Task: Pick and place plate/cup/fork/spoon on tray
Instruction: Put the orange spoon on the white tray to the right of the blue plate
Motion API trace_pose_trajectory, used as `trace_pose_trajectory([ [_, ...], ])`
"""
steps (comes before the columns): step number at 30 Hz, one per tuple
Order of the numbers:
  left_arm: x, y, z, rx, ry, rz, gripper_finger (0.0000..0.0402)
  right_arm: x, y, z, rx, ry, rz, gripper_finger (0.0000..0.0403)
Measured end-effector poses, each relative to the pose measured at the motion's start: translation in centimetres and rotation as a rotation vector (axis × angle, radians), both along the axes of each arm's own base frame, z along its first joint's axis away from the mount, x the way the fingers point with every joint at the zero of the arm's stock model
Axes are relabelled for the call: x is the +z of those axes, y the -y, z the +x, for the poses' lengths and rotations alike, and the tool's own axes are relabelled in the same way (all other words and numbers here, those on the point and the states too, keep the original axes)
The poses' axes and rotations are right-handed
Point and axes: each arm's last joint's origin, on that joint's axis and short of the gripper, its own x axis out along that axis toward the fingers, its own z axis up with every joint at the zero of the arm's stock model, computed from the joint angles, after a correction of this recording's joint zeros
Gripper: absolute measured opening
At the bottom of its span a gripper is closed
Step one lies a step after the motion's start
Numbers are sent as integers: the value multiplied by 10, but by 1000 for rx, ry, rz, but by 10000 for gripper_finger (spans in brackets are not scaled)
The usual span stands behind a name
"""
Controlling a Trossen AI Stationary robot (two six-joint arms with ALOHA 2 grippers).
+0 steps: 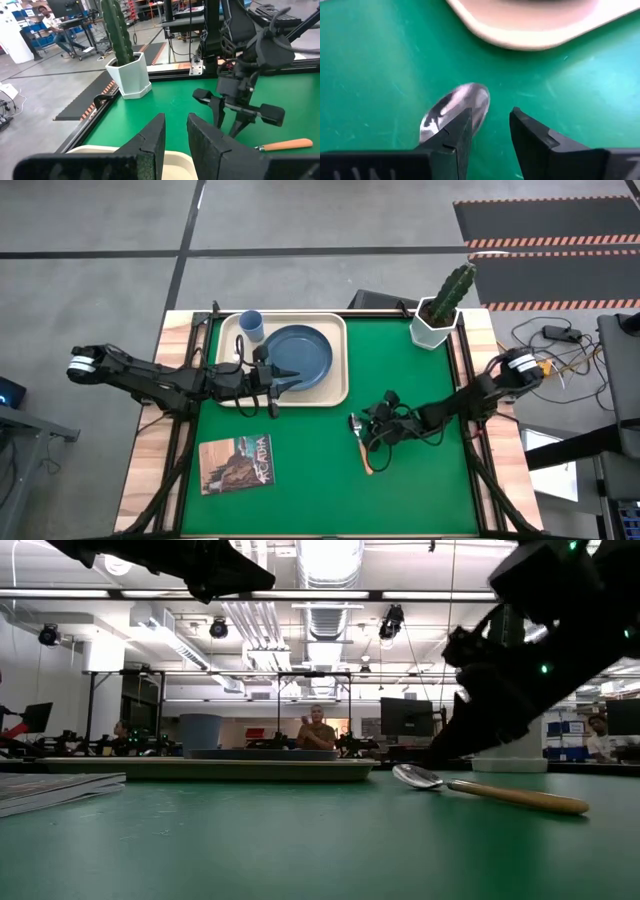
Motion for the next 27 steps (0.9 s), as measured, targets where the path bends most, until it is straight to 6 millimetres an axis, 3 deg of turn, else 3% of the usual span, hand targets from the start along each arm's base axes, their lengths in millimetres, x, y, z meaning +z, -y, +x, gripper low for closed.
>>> trace_pose_trajectory([
  [12, -1, 0, 0, 0, -3, 0, 62, 62, -10, 2, 115, -46, 108, 151],
  [19, -1, 0, 0, 0, -5, 0, 62, 68, -42, 22, 163, -203, 121, 160],
  [27, -2, 0, 0, 0, -13, 0, 62, 70, -61, 39, -6, -385, 260, 159],
])
